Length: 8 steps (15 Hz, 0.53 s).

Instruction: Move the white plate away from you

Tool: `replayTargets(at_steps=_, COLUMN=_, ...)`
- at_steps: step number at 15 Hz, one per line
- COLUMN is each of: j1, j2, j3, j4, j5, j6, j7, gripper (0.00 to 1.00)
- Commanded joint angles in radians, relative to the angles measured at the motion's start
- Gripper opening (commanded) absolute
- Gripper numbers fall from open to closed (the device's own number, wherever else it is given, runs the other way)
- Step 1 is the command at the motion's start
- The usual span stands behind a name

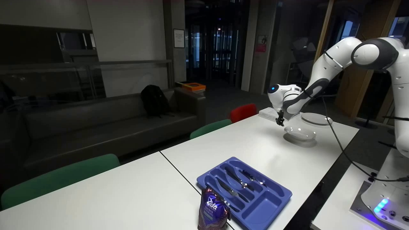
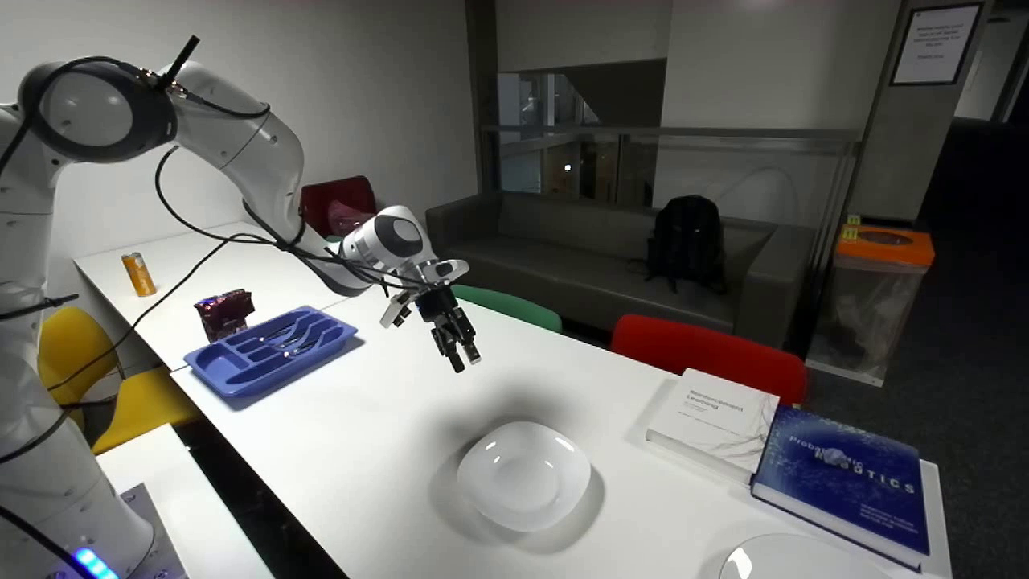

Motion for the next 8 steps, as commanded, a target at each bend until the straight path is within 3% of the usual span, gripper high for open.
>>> replayTargets(at_steps=1, j1=0.026, j2=0.041, j3=-0.032, j4=0.025, j5=-0.026, j6=-0.012, j7=-0.009, gripper=1.0)
replayTargets(at_steps=8, j1=0.029, j2=0.072, j3=-0.036, j4=0.007, j5=-0.002, j6=0.002, j7=-0.004, gripper=1.0)
